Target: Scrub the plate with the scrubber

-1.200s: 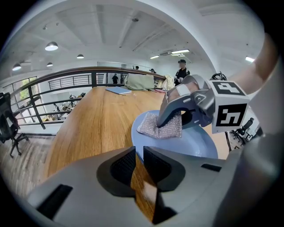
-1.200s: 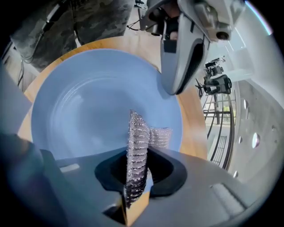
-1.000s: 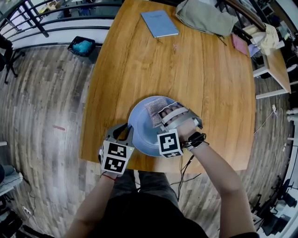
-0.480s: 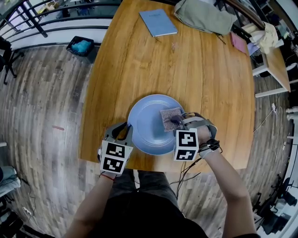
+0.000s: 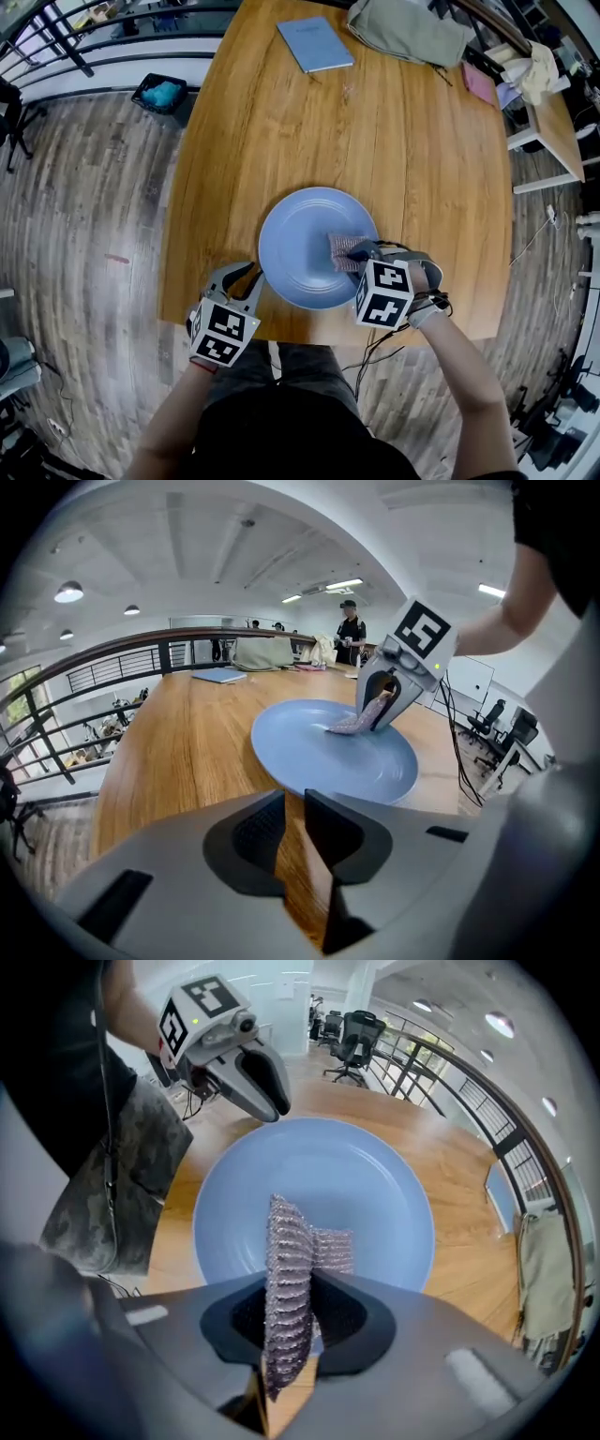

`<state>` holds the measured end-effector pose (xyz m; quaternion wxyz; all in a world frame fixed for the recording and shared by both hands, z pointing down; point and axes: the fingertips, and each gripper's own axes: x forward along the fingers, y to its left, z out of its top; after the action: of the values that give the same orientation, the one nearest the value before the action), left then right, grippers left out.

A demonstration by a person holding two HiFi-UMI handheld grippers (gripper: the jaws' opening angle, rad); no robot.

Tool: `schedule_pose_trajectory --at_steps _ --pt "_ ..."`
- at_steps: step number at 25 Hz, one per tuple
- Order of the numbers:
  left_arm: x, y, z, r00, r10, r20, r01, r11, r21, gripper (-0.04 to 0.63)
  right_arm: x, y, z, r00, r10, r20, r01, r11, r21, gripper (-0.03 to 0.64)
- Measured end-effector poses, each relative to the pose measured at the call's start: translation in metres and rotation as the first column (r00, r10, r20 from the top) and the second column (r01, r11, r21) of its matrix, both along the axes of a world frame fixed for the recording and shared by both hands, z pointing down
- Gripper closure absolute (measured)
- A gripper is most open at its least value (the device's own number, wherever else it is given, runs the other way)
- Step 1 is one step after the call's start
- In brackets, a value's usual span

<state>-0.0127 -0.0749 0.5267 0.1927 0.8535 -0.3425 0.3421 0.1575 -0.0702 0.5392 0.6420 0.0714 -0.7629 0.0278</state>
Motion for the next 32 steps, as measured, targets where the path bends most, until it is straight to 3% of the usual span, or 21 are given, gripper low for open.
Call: schedule_pose_trajectory --at_steps 2,7,15,18,23,32 --pt "0.002 0.002 0.002 1.000 0.004 0.008 -0.004 1.000 -0.002 0.571 -0.004 0.012 -0.002 0.999 0.047 0.021 -0.045 0.996 -0.076 0.531" --pt "0.003 0.003 0.004 1.000 0.005 -0.006 -0.005 1.000 -0.021 0.588 -0.027 0.041 -0.008 0.988 0.132 0.084 -0.102 0.950 -0.295 0.531" --pt "0.005 0.000 0.005 0.999 0.028 0.023 -0.027 0.999 -0.019 0.598 -0.083 0.065 -0.021 0.963 0.132 0.233 0.023 0.827 -0.562 0.531" --pt "0.005 0.000 0.005 0.998 0.051 0.043 -0.051 0.999 -0.010 0.598 -0.104 0.066 -0.026 0.958 0.096 0.271 0.086 0.804 -0.588 0.531" --pt "0.006 0.000 0.005 0.992 0.097 0.083 -0.098 0.995 0.012 0.598 -0.122 0.055 -0.027 0.957 0.036 0.287 0.146 0.796 -0.587 0.531" --pt "0.008 0.001 0.004 0.980 0.149 0.132 -0.156 0.987 0.040 0.598 -0.134 0.007 -0.033 0.929 0.141 0.344 0.094 0.806 -0.584 0.531"
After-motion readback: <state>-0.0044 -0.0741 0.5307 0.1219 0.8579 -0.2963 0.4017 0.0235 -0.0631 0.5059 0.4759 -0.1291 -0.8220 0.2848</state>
